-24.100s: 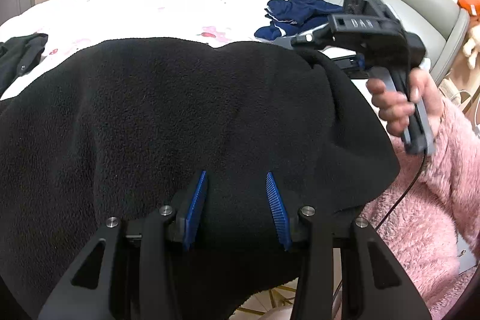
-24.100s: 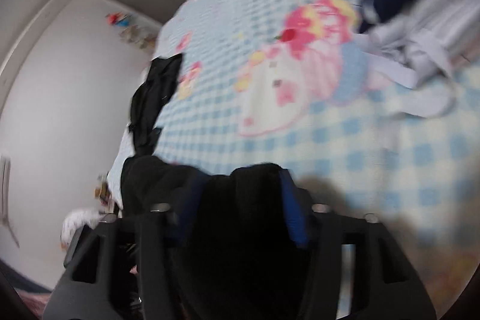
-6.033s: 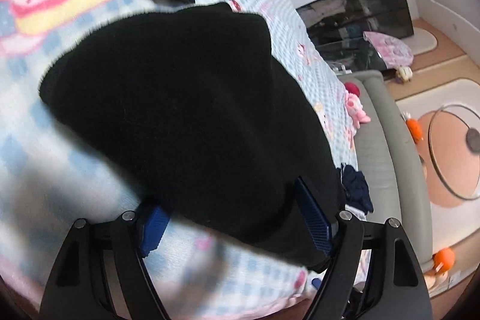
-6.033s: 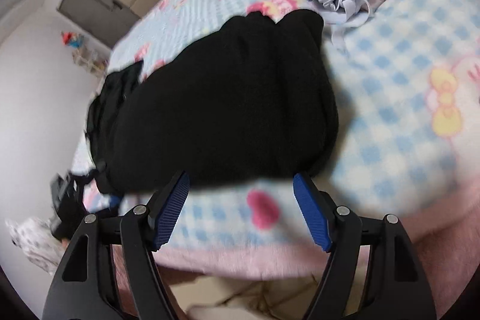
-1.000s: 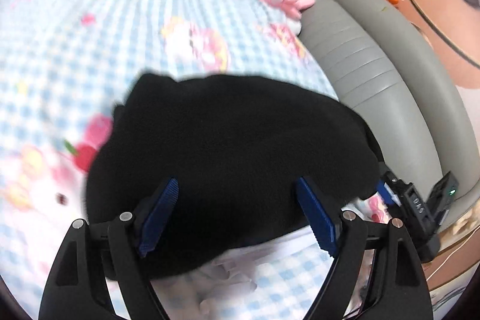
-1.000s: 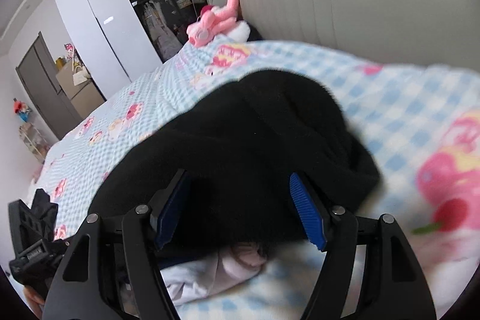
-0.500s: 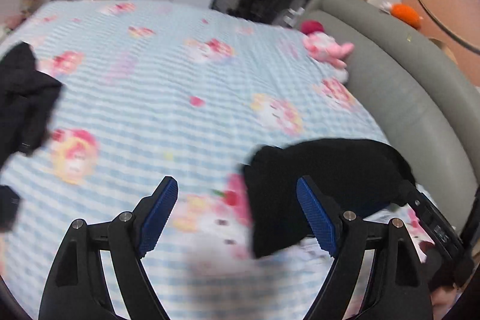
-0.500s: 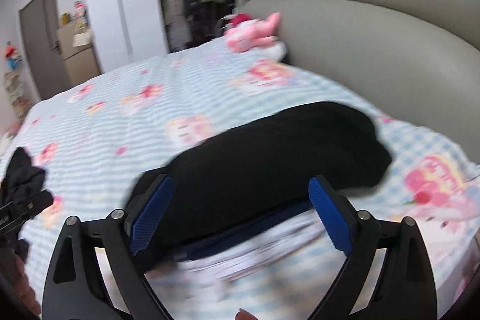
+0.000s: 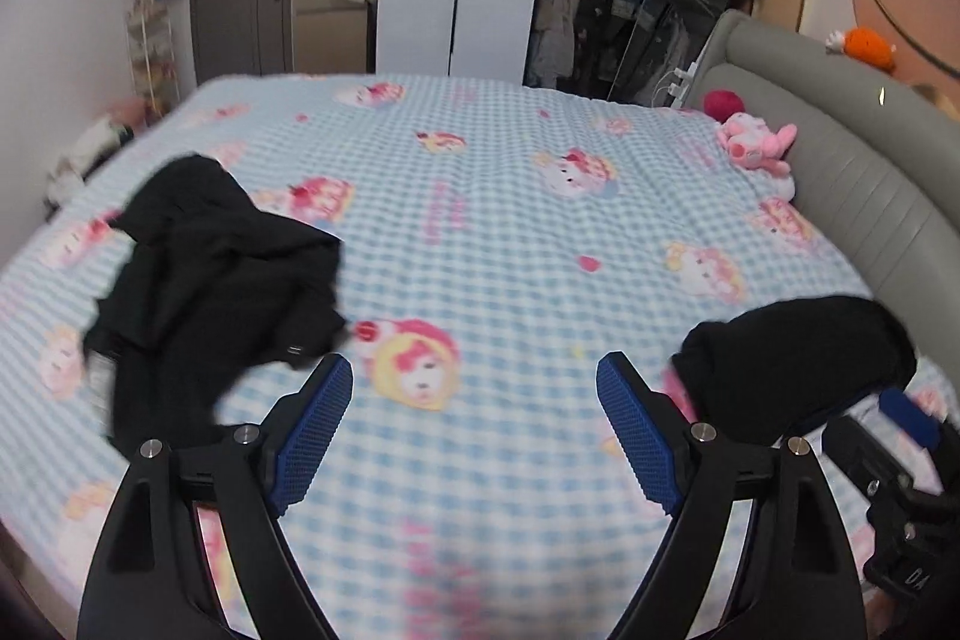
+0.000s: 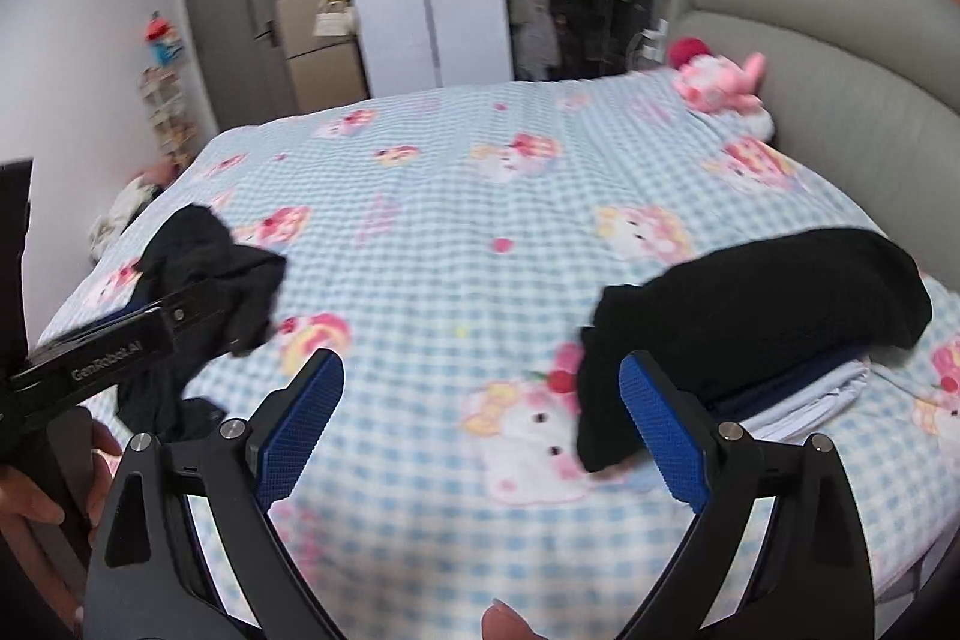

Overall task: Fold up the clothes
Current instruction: 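Open both grippers, release the jacket on the stack, and pull back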

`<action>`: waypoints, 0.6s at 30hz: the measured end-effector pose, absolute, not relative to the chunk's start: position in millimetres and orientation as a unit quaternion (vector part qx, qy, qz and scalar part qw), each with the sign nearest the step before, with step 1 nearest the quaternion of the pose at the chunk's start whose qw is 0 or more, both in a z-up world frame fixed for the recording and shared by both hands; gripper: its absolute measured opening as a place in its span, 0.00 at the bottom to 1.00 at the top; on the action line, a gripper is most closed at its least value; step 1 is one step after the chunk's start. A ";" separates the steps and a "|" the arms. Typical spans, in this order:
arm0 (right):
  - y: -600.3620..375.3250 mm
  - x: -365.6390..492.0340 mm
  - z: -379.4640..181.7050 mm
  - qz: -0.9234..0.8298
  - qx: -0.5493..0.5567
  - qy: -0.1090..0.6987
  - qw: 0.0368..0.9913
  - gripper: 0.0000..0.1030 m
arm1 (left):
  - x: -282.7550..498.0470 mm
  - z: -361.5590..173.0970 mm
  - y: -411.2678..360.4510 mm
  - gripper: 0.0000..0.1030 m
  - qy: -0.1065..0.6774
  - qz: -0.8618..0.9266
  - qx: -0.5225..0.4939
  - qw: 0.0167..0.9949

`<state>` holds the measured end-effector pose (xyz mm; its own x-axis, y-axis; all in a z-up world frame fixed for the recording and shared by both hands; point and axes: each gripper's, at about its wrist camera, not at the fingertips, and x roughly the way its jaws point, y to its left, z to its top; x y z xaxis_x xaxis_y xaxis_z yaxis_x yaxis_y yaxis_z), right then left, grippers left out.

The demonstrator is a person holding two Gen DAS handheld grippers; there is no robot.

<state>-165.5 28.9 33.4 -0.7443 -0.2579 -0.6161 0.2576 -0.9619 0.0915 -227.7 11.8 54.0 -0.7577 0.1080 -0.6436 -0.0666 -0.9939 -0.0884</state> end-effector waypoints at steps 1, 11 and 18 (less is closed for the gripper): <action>24.0 -158.7 35.4 -0.934 0.329 0.001 0.141 0.92 | -220.2 57.0 6.5 0.84 -0.020 0.939 -0.342 0.044; 18.0 -72.6 36.3 -0.936 0.330 0.019 0.118 0.99 | -81.1 69.4 -27.8 0.91 -0.020 0.955 -0.293 0.034; 34.2 -21.3 -3.1 -0.931 0.353 0.027 0.091 0.99 | -25.4 34.1 -21.2 0.91 -0.059 0.946 -0.318 0.030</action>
